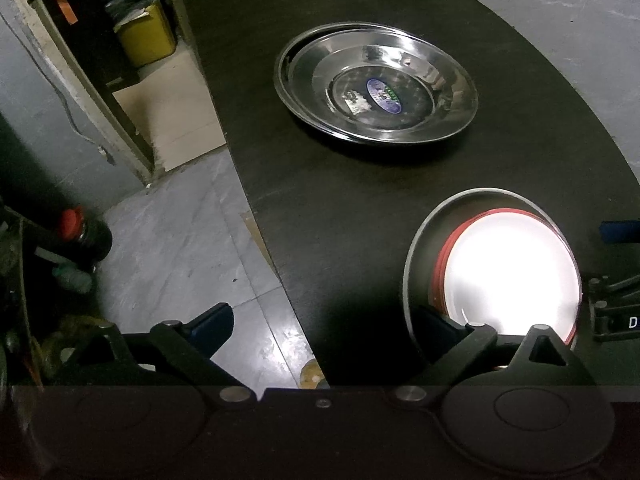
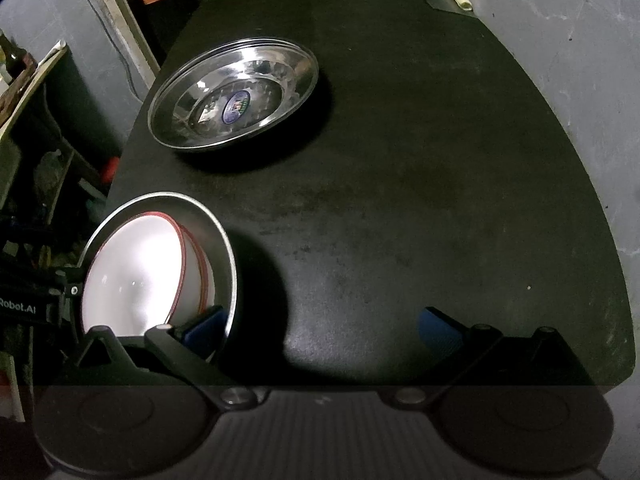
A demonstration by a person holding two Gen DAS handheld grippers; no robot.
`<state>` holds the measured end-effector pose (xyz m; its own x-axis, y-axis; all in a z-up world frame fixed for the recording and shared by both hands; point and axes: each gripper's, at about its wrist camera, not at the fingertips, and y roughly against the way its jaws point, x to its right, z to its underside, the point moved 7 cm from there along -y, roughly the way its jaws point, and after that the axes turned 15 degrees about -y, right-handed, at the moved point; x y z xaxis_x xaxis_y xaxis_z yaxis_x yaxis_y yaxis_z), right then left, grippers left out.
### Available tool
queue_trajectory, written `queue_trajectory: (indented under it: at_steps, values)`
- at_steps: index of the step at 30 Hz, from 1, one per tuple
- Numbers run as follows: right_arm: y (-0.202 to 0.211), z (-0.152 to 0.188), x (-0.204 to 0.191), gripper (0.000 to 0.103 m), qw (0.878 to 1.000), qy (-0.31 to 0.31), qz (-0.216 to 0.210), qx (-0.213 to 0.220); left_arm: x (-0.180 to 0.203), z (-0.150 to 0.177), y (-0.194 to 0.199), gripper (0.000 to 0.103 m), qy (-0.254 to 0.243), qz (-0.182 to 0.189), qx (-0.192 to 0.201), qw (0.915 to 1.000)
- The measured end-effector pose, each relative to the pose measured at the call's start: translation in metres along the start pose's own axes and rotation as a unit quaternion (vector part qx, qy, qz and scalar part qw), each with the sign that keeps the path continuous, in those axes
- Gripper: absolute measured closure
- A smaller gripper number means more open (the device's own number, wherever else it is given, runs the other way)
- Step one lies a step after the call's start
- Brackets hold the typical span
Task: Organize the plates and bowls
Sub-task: 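Close both grippers on opposite sides of the mixing bowl rim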
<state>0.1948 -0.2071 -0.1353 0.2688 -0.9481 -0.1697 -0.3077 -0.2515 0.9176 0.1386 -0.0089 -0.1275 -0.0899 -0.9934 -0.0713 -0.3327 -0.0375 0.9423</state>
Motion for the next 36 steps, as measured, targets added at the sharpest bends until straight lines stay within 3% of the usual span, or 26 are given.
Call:
queue_trajectory:
  at_steps: [3, 7, 9, 11, 14, 19, 21, 24, 31, 33, 36]
  values:
    - [0.0, 0.0, 0.0, 0.0, 1.0, 0.0, 0.001, 0.0, 0.002, -0.001, 0.002, 0.013, -0.005, 0.006, 0.007, 0.9999]
    - [0.001, 0.001, -0.002, 0.001, 1.0, 0.005, 0.001, 0.001, 0.006, -0.002, 0.005, 0.029, -0.012, 0.023, 0.019, 0.9995]
    - [0.002, 0.001, -0.003, 0.009, 1.0, 0.007, -0.006, 0.001, 0.009, -0.003, 0.006, 0.042, -0.015, 0.039, 0.025, 0.9988]
    - [0.003, 0.003, -0.005, 0.016, 1.0, 0.012, -0.019, -0.002, 0.014, -0.003, 0.007, 0.062, -0.017, 0.062, 0.031, 0.9974]
    - [0.005, 0.003, -0.007, 0.023, 0.999, 0.013, -0.033, -0.004, 0.019, -0.005, 0.009, 0.078, -0.023, 0.081, 0.039, 0.9957]
    - [0.007, 0.004, -0.011, 0.046, 0.997, 0.01, -0.07, -0.014, 0.023, -0.005, 0.01, 0.092, -0.023, 0.102, 0.044, 0.9936]
    - [0.008, 0.005, -0.014, 0.071, 0.995, 0.009, -0.098, -0.024, 0.022, -0.005, 0.009, 0.093, -0.021, 0.105, 0.045, 0.9932]
    - [0.009, 0.006, -0.02, 0.085, 0.991, 0.007, -0.129, -0.038, 0.02, -0.005, 0.008, 0.093, -0.011, 0.114, 0.05, 0.9922]
    - [0.003, 0.005, -0.021, 0.086, 0.988, -0.013, -0.141, -0.056, 0.019, -0.005, 0.008, 0.093, -0.008, 0.12, 0.051, 0.9914]
    - [0.001, 0.005, -0.017, 0.077, 0.988, -0.024, -0.14, -0.06, 0.019, -0.005, 0.008, 0.092, -0.007, 0.123, 0.051, 0.9911]
    - [-0.003, 0.004, -0.011, 0.072, 0.987, -0.044, -0.138, -0.067, 0.017, -0.005, 0.006, 0.09, -0.002, 0.128, 0.048, 0.9906]
